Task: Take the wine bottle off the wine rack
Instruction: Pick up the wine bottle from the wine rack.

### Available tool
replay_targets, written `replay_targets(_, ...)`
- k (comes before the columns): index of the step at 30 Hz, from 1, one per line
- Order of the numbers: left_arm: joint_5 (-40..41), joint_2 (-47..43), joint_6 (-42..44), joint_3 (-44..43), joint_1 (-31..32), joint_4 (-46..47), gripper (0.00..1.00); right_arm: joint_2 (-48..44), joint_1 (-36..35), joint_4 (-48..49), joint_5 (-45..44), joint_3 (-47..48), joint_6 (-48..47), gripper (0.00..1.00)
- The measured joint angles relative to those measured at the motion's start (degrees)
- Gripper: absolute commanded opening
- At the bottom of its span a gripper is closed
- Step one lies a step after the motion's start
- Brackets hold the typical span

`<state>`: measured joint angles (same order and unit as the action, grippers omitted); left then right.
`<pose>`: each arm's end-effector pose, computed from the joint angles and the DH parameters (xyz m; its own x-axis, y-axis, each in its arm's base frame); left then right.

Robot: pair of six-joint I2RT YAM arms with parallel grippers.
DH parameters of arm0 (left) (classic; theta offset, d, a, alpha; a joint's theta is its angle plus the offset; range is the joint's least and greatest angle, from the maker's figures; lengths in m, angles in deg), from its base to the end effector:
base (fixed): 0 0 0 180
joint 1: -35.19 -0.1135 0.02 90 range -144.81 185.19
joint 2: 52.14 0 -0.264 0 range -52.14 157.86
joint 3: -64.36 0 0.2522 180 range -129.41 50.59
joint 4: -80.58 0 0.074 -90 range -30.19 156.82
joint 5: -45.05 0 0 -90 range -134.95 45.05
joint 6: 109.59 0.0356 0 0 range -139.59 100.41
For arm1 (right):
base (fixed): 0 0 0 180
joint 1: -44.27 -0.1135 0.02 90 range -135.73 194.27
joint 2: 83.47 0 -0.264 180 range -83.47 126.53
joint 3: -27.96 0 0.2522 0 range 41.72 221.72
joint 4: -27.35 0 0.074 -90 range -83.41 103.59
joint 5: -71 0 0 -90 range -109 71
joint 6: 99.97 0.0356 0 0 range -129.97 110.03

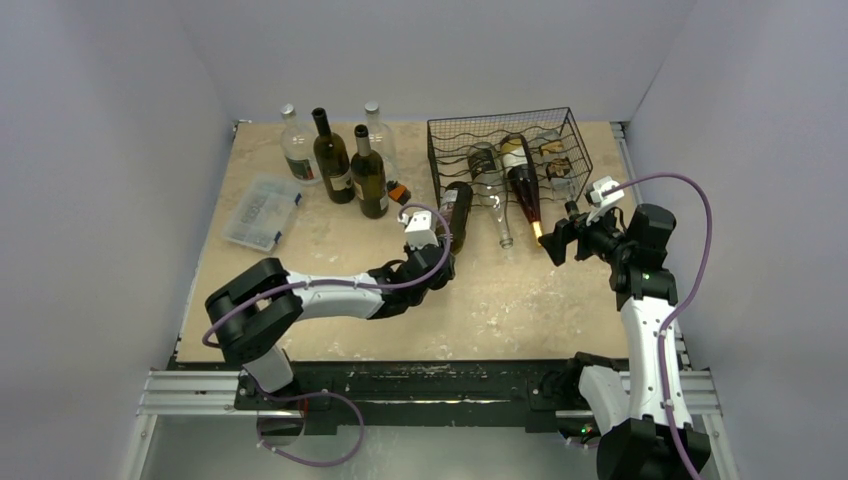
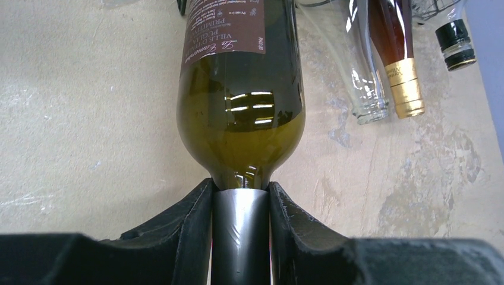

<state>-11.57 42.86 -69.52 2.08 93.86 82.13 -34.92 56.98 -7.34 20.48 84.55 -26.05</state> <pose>0.1956 -0.2836 0.1865 -0.5318 -0.3554 -0.7687 0.0956 0.8767 -0.4715 0.1861 -0.0188 0.3011 -0.3139 -0.1484 -0.9378 -0.4907 0.8709 0.0265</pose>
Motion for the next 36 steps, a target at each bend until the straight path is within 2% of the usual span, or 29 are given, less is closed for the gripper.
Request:
replay_targets(24,-2.3,-15.5,-0.5,11.5,3.0,-4.9,0.00,-0.3,0.0,0.0,0.0,0.0,-0.1,0.99)
replay_targets(36,-7.4,-22.1,-2.3,12.7,3.0,-11.4,0.00,-0.3,0.0,-0.6,1.0,-0.1,-2.7,0.99)
